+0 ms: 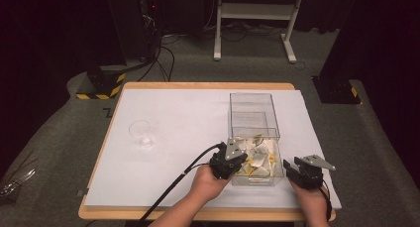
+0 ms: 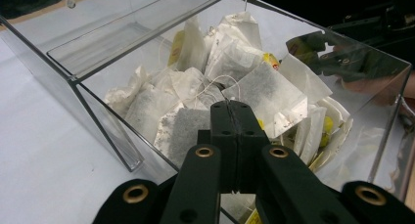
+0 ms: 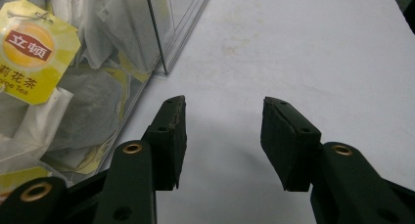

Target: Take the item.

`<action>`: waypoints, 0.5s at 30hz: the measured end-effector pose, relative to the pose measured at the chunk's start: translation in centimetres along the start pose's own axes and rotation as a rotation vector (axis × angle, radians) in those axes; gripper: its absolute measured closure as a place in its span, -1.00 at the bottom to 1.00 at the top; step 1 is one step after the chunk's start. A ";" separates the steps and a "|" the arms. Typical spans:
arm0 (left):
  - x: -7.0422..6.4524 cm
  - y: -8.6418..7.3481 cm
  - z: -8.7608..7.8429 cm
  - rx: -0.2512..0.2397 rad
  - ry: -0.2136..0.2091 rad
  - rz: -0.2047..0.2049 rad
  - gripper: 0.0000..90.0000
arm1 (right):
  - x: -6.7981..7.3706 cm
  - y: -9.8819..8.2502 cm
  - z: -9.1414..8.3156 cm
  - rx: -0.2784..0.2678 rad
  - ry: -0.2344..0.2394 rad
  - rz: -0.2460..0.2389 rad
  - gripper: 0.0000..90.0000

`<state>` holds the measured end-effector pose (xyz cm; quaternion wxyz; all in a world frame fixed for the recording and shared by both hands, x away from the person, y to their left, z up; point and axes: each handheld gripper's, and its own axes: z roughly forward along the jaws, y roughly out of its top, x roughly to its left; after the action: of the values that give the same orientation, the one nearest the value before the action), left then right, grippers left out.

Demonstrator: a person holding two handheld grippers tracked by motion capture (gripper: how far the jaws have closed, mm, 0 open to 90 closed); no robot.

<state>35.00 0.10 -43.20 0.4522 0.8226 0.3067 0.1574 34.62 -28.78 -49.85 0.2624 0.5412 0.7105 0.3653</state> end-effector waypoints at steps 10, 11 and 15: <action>0.4 0.1 -1.2 -0.083 -0.004 -0.020 1.00 | 0.0 0.0 0.0 0.001 -0.002 -0.005 0.17; 0.5 0.2 -1.3 -0.091 -0.004 -0.020 1.00 | 0.0 0.0 0.0 0.000 -0.002 -0.005 0.17; 0.5 0.3 -1.8 -0.123 -0.007 -0.026 1.00 | 0.0 0.0 0.0 0.001 -0.002 -0.005 0.17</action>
<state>34.50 1.48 -41.99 0.5051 0.7896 0.3057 0.1673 34.61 -28.77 -49.85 0.2640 0.5398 0.7117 0.3638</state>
